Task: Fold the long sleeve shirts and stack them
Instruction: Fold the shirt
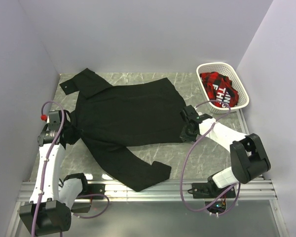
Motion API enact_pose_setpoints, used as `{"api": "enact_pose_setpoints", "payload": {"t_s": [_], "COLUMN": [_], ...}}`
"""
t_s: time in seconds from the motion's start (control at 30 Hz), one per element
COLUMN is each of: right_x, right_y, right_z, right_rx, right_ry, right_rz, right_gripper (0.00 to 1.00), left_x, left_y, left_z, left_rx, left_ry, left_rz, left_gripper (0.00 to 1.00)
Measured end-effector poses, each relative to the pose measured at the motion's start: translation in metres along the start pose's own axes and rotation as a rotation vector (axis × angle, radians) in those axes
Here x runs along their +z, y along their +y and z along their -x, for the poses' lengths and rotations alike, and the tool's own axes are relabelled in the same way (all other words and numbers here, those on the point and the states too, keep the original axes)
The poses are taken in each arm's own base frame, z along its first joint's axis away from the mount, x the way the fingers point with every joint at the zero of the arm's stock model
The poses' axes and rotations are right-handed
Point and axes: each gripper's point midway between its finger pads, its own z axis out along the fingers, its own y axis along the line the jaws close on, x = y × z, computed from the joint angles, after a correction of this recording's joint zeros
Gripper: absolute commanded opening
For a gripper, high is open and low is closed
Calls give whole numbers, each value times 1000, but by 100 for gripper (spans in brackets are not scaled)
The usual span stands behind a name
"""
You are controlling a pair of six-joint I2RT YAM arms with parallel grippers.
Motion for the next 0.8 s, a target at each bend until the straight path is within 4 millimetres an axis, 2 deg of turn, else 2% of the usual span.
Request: {"api": "enact_pose_setpoints", "payload": {"t_s": [0.2, 0.37, 0.5, 0.63, 0.8], "right_x": [-9, -10, -16, -27, -36], "right_y": [0, -4, 0, 13, 23], "right_z": [4, 2, 8, 26, 45], "right_rx": [-42, -69, -83, -81, -65], "right_ry": [-12, -3, -12, -47, -80], "right_rz": [10, 0, 9, 45, 80], "right_gripper": [0, 0, 0, 0, 0], "left_x": [3, 14, 15, 14, 16], "left_y": [2, 14, 27, 28, 32], "left_z": [-10, -42, -64, -67, -60], "left_rx": [-12, -41, -67, -71, -66], "left_ry": [38, 138, 204, 215, 185], "left_rz": [-4, 3, 27, 31, 62], "left_gripper": [9, 12, 15, 20, 20]}}
